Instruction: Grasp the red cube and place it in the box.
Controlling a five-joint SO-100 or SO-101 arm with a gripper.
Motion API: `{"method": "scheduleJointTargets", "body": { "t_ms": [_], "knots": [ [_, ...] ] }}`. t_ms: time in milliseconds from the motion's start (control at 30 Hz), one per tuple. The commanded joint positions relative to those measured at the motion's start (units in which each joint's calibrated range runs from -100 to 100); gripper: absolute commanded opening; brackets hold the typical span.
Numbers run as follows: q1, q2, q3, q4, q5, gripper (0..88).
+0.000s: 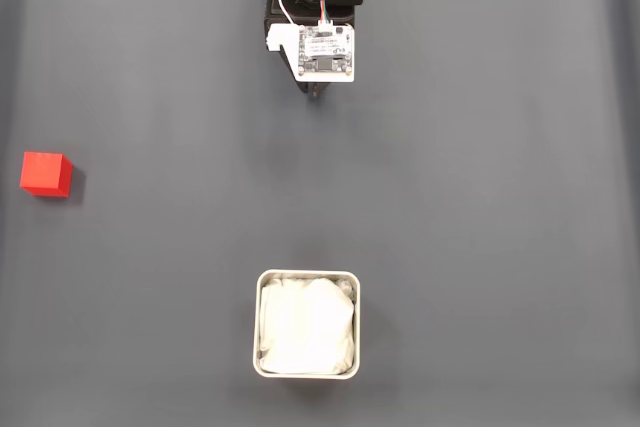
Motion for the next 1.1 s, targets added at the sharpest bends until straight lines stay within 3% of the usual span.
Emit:
{"method": "scheduleJointTargets", "body": {
  "t_ms": [0,867,1067],
  "knots": [
    [0.0,0.0,0.5,1.3,0.2,0.0],
    [-0.1,0.0,0.5,1.0,0.2,0.0],
    [0.7,1.5,-2.5,-9.0,0.2,0.0]
  ]
}}
